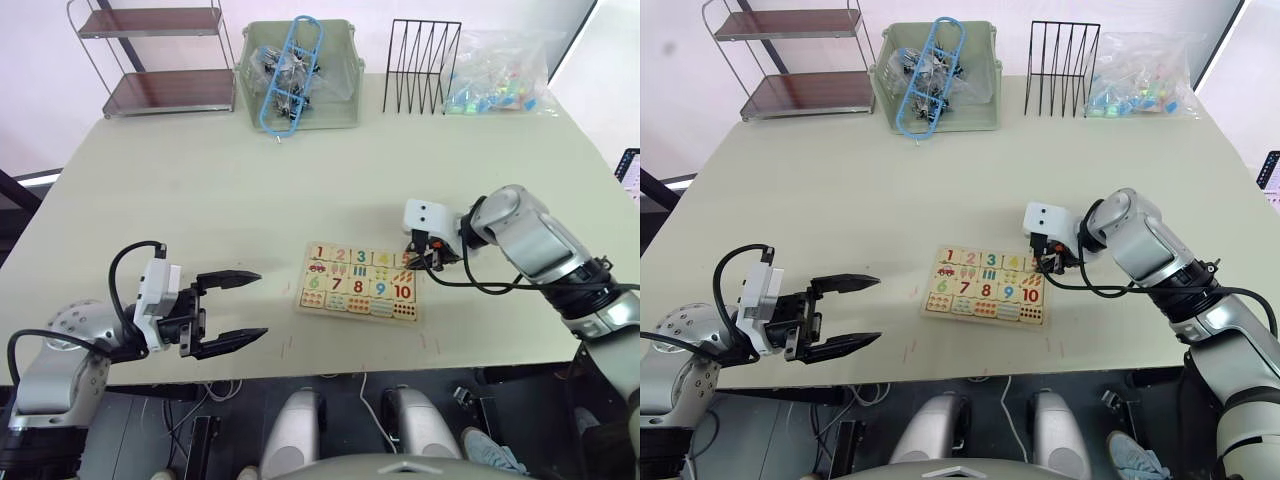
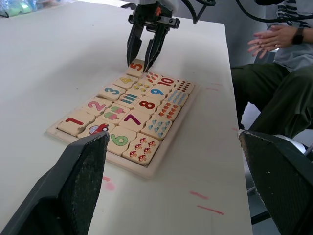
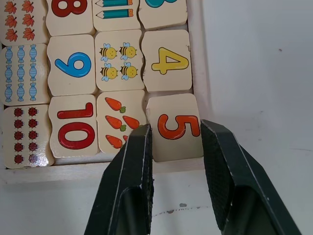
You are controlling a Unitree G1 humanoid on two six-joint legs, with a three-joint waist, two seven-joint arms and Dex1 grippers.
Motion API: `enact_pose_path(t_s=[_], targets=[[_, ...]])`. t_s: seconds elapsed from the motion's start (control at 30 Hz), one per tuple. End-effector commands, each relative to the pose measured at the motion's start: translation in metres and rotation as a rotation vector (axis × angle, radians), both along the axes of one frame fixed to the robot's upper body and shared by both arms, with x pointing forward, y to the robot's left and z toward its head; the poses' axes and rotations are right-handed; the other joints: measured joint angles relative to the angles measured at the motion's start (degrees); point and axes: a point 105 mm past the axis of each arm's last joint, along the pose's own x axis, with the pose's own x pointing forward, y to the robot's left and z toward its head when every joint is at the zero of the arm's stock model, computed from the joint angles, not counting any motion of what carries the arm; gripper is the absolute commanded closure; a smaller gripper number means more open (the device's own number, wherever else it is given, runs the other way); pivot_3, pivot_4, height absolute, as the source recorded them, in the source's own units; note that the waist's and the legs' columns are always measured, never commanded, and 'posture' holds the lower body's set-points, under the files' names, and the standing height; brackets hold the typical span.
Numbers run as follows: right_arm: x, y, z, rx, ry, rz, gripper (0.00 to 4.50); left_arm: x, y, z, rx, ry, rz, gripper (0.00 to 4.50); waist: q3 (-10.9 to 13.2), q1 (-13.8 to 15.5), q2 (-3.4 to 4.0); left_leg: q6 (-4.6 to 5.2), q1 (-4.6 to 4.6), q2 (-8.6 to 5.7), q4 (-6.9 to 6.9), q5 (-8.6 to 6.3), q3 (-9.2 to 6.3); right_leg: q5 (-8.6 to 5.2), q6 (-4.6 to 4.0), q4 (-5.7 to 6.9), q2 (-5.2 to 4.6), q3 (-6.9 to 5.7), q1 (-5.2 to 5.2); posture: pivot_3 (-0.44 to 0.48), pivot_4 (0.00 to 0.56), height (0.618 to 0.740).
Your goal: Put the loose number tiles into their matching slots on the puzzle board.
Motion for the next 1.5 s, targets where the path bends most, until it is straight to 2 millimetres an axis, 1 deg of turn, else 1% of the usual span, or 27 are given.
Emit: enact_pose_path(t_s=[0.03,0.63,1.5], targets=[[0.0000,0.0026,0.0043,-0.001,-0.020,0.015,3.61,-0.0022,-0.0026,0.0100,0.006,-0.047,-0.018,0.00,0.0,0.0,0.00,0.00,0.00,0.00,0.00,0.00,0.00,0.00,0.00,0.00,0.00,0.00,0.00,0.000,0.150,0.740],[0.0029,0.0047,0.0024,0.009,-0.023,0.005,3.61,-0.0019,-0.0038,0.0100,0.001,-0.044,-0.018,0.00,0.0,-0.1,0.00,0.00,0.01,0.01,0.00,0.00,-0.04,-0.01,-0.01,0.00,0.00,0.00,0.00,0.000,0.150,0.740],[0.0015,0.0069,0.0015,0.025,-0.011,0.006,3.61,-0.0027,-0.0043,0.0089,0.002,-0.037,-0.018,0.00,0.0,-0.2,0.00,0.00,0.02,0.01,-0.01,0.00,-0.06,-0.01,-0.02,0.00,0.01,-0.01,0.00,0.000,0.150,0.740]])
